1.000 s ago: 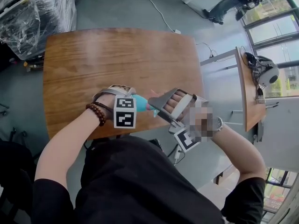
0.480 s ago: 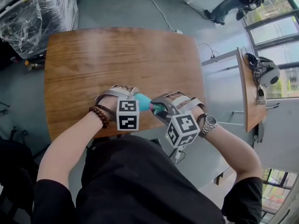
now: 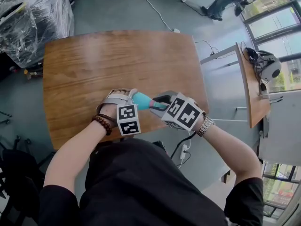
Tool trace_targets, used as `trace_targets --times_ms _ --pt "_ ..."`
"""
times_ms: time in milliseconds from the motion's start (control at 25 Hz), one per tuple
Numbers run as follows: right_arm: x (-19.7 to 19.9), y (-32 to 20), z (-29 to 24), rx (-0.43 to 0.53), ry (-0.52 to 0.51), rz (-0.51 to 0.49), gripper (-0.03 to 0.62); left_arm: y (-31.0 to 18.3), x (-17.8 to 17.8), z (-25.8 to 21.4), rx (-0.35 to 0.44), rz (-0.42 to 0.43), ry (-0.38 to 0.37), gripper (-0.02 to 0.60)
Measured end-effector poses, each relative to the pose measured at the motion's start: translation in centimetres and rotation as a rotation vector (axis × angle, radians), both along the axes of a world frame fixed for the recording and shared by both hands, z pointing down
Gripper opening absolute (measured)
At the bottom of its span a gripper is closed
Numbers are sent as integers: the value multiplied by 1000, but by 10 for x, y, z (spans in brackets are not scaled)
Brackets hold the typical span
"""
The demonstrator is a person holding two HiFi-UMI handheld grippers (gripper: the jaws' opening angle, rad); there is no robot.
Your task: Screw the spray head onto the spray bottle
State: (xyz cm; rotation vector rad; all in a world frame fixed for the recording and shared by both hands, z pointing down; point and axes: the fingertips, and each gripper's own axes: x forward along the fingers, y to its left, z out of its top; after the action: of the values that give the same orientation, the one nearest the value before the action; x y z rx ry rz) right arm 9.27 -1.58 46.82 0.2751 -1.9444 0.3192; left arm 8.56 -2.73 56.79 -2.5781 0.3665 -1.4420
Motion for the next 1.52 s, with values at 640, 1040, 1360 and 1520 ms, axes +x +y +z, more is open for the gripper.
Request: trace_targets --times_ms 640,1040,1360,1520 --pt "87 -53 -61 349 -203 341 270 -92 6 25 -153 -414 453 405" --pt "121 -48 -47 414 -253 450 114 -132 12 33 -103 -513 565 405" --pt "101 -46 -38 451 -267 420 2 -130 17 53 -89 -497 514 405" --pt "93 -45 -38 462 -272 429 2 -129 16 56 -86 -483 506 405"
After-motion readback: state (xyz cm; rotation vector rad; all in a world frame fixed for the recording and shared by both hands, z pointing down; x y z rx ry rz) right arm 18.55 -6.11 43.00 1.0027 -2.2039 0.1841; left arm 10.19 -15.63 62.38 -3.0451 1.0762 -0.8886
